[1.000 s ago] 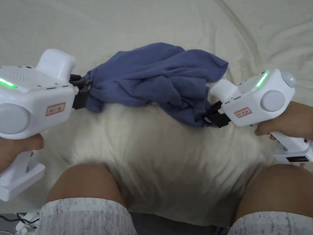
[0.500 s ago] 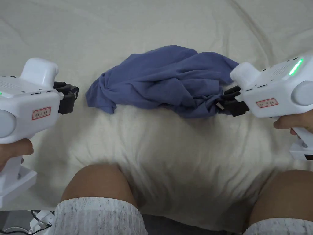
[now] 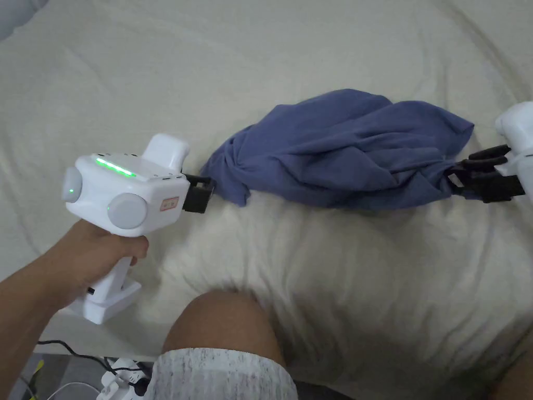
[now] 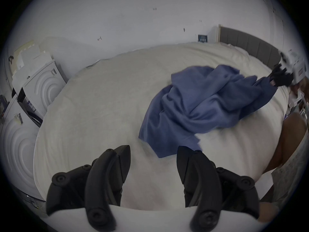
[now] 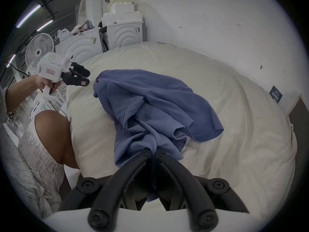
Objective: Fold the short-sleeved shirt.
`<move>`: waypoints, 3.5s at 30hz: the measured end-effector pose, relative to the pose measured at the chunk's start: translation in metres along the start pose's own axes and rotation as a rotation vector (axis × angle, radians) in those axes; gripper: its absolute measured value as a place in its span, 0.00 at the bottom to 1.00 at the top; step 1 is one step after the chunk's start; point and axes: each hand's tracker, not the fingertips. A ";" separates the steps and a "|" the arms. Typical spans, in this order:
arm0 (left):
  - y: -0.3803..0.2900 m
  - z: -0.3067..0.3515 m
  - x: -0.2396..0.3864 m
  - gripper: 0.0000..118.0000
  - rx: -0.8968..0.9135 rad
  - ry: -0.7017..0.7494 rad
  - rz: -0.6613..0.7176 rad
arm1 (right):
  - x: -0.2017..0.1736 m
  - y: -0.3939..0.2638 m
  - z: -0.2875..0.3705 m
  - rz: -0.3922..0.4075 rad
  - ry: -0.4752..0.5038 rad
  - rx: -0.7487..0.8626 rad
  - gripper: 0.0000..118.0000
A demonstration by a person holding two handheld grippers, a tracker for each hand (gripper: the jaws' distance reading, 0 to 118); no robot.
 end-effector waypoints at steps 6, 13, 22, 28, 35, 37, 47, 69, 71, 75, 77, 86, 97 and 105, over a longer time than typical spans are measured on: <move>0.002 -0.036 -0.011 0.54 -0.006 -0.100 0.065 | 0.002 -0.001 -0.004 -0.021 -0.002 -0.007 0.03; 0.014 -0.051 -0.014 0.54 -0.020 -0.200 0.142 | 0.009 0.001 -0.015 -0.024 -0.009 -0.021 0.03; 0.010 -0.051 -0.021 0.03 -0.015 -0.205 0.216 | 0.001 0.000 -0.011 -0.034 -0.028 -0.005 0.03; 0.008 -0.030 -0.021 0.03 0.023 -0.205 0.266 | -0.002 -0.004 -0.002 -0.040 -0.064 0.055 0.03; 0.016 -0.006 -0.033 0.03 0.062 -0.175 0.272 | 0.002 -0.001 0.016 -0.058 -0.113 0.135 0.03; 0.022 0.009 -0.028 0.03 0.101 -0.134 0.258 | 0.000 0.005 0.023 -0.066 -0.118 0.153 0.03; 0.071 0.094 -0.006 0.02 0.252 -0.047 0.208 | -0.006 0.037 0.075 -0.067 -0.176 0.291 0.03; 0.255 0.284 -0.039 0.02 0.693 0.120 0.250 | -0.005 0.191 0.280 -0.096 -0.384 0.694 0.03; 0.274 0.293 -0.045 0.02 0.723 0.154 0.255 | 0.002 0.208 0.293 -0.109 -0.387 0.712 0.03; 0.319 0.307 -0.056 0.02 0.772 0.214 0.264 | 0.023 0.249 0.309 -0.110 -0.391 0.737 0.03; 0.344 0.310 -0.066 0.02 0.785 0.203 0.280 | 0.022 0.274 0.314 -0.107 -0.380 0.750 0.03; 0.477 0.302 -0.128 0.02 0.786 0.261 0.298 | 0.092 0.387 0.326 -0.129 -0.435 0.775 0.03; 0.558 0.212 -0.187 0.02 0.828 0.325 0.354 | 0.246 0.439 0.283 -0.292 -0.469 0.798 0.03; 0.508 0.114 -0.168 0.02 0.782 0.263 0.415 | 0.279 0.398 0.207 -0.364 -0.500 0.744 0.03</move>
